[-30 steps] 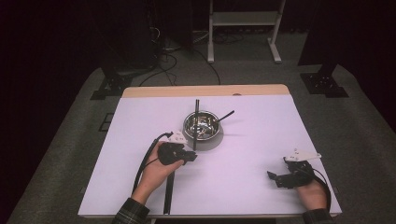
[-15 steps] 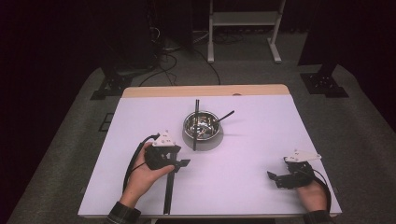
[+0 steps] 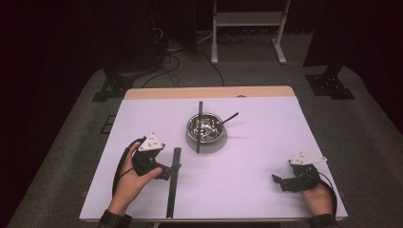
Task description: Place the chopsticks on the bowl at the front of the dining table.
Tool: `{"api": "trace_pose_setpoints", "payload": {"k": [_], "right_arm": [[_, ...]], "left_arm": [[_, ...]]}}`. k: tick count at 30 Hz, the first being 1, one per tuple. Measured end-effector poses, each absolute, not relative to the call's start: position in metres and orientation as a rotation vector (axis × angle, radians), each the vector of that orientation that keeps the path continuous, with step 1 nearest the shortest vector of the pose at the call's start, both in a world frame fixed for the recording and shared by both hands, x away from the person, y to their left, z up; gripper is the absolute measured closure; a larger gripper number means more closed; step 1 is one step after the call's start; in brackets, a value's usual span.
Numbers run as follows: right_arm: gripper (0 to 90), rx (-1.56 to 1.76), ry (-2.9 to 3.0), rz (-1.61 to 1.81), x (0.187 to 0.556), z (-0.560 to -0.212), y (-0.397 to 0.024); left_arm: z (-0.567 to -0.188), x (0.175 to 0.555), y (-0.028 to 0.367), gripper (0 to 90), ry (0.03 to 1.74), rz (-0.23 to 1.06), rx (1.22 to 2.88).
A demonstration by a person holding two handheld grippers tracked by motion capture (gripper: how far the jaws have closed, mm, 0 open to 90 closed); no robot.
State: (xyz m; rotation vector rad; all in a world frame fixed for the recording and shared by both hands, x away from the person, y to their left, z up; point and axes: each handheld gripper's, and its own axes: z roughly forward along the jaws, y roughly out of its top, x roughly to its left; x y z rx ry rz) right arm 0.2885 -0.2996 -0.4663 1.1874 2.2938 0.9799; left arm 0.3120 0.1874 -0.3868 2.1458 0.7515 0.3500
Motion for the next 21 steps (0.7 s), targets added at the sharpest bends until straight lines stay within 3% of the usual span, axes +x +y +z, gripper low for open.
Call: {"api": "trace_pose_setpoints", "payload": {"k": [21], "right_arm": [[9.3,1.19,2.296,0.982,0.289,-0.466,-0.3]], "left_arm": [[-0.406,0.295,0.236,2.4,0.88,0.422,2.175]]}}
